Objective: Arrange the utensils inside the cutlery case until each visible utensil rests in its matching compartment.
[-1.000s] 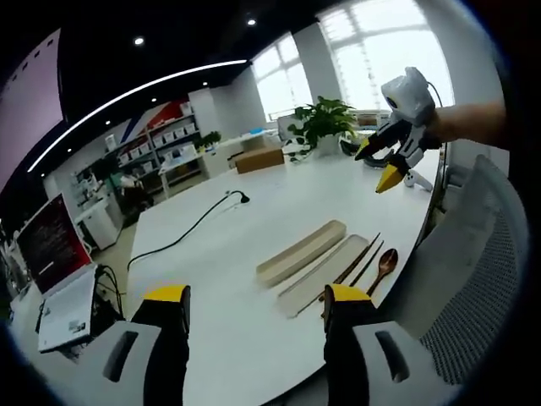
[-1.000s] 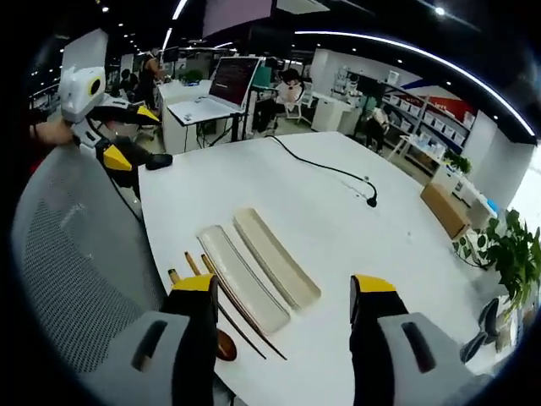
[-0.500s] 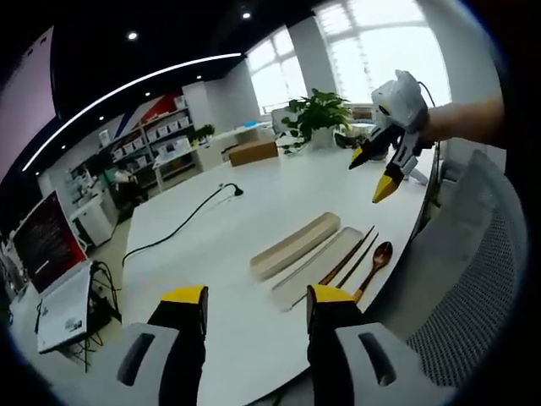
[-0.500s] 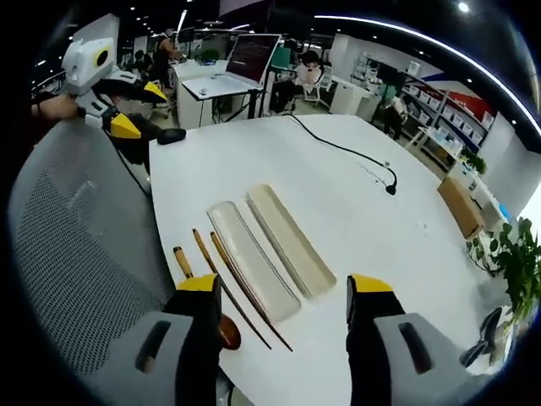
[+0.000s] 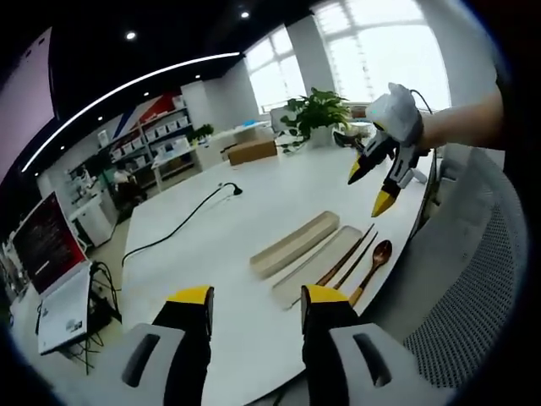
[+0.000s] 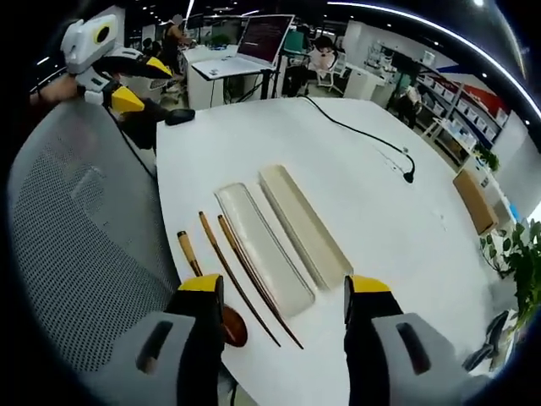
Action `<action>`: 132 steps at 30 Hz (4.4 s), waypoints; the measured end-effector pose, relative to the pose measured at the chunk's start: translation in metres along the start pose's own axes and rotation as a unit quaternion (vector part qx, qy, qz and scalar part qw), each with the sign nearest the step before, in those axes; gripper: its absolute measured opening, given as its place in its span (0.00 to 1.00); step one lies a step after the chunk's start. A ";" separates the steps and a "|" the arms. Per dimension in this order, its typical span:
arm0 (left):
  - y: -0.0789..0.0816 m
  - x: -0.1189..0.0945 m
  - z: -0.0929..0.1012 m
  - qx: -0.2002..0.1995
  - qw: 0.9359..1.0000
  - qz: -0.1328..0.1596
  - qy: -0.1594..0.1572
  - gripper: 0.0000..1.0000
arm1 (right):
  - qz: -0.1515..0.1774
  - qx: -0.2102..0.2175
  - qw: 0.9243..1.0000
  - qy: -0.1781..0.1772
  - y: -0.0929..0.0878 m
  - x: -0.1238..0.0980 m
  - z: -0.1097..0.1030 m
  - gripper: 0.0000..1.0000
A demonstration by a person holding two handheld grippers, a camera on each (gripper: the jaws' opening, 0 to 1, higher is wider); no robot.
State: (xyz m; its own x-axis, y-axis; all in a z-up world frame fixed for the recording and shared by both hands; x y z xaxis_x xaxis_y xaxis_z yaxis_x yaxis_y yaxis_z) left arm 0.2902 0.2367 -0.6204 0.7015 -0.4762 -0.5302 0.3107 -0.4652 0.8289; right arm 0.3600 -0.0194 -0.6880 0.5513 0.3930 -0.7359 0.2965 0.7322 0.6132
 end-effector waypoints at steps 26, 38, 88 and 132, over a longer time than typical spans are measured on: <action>-0.003 0.002 0.000 0.007 1.000 -0.012 -0.002 0.37 | -0.033 -0.035 0.998 0.049 -0.014 0.026 -0.014 0.44; -0.005 0.002 0.000 0.009 1.000 -0.018 -0.002 0.37 | -0.049 -0.059 0.994 0.073 -0.017 0.036 -0.028 0.41; -0.008 0.003 0.001 0.020 0.999 -0.031 -0.003 0.33 | -0.086 -0.129 0.977 0.145 -0.022 0.061 -0.063 0.33; -0.012 0.005 0.003 0.017 0.999 -0.045 -0.015 0.34 | -0.121 -0.177 0.962 0.171 -0.029 0.076 -0.077 0.28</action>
State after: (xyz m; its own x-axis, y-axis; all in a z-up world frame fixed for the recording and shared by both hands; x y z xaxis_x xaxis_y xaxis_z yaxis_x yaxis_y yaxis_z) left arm 0.2881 0.2377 -0.6340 0.6522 -0.4536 -0.6073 0.3489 -0.5317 0.7717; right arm 0.3331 0.0318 -0.7842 0.1921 0.3033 -0.9333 0.0666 0.9448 0.3207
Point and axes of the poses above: the point that each gripper's makers call its tool centre point, and the gripper's own axes: x roughly forward along the fingers, z roughly to its right, y roughly out of its top, the point moved 3 cm from there along -x, roughly backward along the fingers, and after that the axes turned 10 degrees about -y, right-handed, at the moved point
